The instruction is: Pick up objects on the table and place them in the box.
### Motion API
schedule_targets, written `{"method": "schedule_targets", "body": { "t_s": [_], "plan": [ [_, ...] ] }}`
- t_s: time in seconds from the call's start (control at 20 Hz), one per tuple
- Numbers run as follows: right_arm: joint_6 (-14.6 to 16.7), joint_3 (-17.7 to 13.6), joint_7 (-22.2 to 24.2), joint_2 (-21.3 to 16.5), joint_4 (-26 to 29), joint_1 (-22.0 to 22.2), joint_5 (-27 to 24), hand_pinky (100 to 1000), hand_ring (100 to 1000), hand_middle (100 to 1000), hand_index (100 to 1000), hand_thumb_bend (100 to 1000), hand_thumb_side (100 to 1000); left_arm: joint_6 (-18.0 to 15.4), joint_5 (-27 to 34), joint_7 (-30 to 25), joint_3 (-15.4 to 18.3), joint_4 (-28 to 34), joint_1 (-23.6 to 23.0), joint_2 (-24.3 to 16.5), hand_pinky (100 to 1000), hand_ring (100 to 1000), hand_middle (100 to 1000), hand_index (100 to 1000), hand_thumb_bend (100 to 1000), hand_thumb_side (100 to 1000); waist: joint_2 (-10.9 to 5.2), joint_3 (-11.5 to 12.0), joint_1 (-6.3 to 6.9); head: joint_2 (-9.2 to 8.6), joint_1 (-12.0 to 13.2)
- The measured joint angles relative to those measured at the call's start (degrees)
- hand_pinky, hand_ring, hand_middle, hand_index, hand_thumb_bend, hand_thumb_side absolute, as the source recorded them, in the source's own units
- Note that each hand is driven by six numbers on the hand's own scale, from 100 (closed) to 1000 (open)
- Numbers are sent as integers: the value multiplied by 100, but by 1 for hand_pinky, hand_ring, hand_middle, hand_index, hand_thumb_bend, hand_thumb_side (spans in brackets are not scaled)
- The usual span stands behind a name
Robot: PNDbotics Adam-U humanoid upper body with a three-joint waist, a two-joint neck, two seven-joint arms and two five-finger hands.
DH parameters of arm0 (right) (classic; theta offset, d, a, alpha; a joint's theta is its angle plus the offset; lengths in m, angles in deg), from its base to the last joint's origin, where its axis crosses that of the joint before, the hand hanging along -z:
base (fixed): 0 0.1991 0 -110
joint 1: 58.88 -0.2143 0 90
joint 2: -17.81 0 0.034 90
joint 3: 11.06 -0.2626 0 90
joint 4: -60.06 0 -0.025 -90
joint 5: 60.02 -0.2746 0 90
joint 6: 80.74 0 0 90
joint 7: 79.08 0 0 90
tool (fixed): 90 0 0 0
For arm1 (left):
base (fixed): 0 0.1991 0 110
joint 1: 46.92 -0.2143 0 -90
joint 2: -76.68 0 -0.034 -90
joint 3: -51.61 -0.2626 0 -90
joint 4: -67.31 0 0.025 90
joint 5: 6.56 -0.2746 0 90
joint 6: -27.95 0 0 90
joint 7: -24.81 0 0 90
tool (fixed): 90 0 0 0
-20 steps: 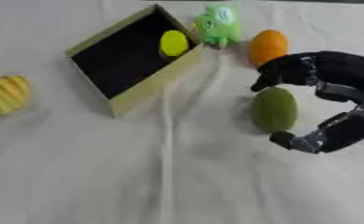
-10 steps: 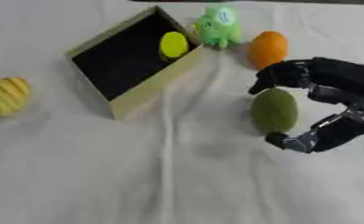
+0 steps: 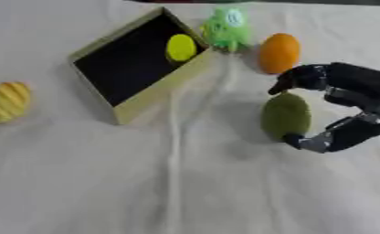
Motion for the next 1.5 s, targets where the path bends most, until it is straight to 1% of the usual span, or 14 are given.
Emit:
{"method": "schedule_targets", "body": {
  "t_s": [0.15,0.25,0.3,0.7,0.9,1.0,1.05,1.1,1.2,1.25,1.3,1.4,1.5],
  "plan": [
    [47,1,28,43,-189,-20,71,884,922,800,871,365,469,0,6,-2,-1,0,16,0,714,740,739,849,456,427,1,7,1,-1,-7],
    [87,6,72,64,-329,-40,121,884,922,802,872,367,439,0,19,-4,-2,0,18,1,714,740,739,849,456,427,4,8,2,-2,-13],
    [102,18,94,83,-400,-64,144,884,922,803,872,370,464,1,25,-5,-3,0,19,1,714,740,739,849,455,428,5,12,3,-2,-15],
    [155,144,297,193,-850,-238,301,882,919,803,875,379,440,-10,53,-36,-37,0,30,17,713,740,739,849,454,428,20,77,11,-46,-68],
    [159,199,374,261,-1043,-360,343,879,915,790,873,381,399,-11,76,-45,-39,0,35,52,713,741,739,849,453,429,21,112,7,-53,-89],
    [154,231,404,307,-1132,-429,350,876,910,775,867,374,340,-15,92,-52,-40,0,41,52,713,741,739,849,453,428,23,119,-1,-65,-92],
    [152,249,419,332,-1174,-464,353,872,905,760,855,350,277,-19,95,-56,-40,0,47,53,713,741,739,849,453,429,24,122,-2,-77,-92],
    [149,260,431,357,-1212,-494,359,870,901,748,842,323,240,-20,97,-59,-41,0,54,53,713,741,740,849,453,429,28,127,-2,-91,-92],
    [140,285,441,408,-1271,-553,361,859,880,704,801,197,131,-22,98,-66,-43,0,62,53,713,741,740,849,452,429,33,132,-1,-97,-91],
    [136,285,440,432,-1287,-576,358,854,868,681,783,129,100,-22,99,-71,-45,0,62,53,713,741,740,849,452,429,33,133,-1,-97,-90],
    [132,286,436,448,-1298,-580,341,850,858,665,772,100,100,-22,100,-73,-50,0,63,53,713,741,740,850,452,430,34,133,-1,-97,-88],
    [109,284,408,467,-1300,-580,283,831,815,599,721,100,100,-22,101,-74,-62,0,64,53,712,742,740,850,451,430,34,133,-1,-97,-85],
    [90,281,359,486,-1292,-580,180,815,784,556,684,100,100,-21,102,-76,-70,0,64,53,712,742,740,850,450,430,35,128,-1,-97,-80]
  ]
}}
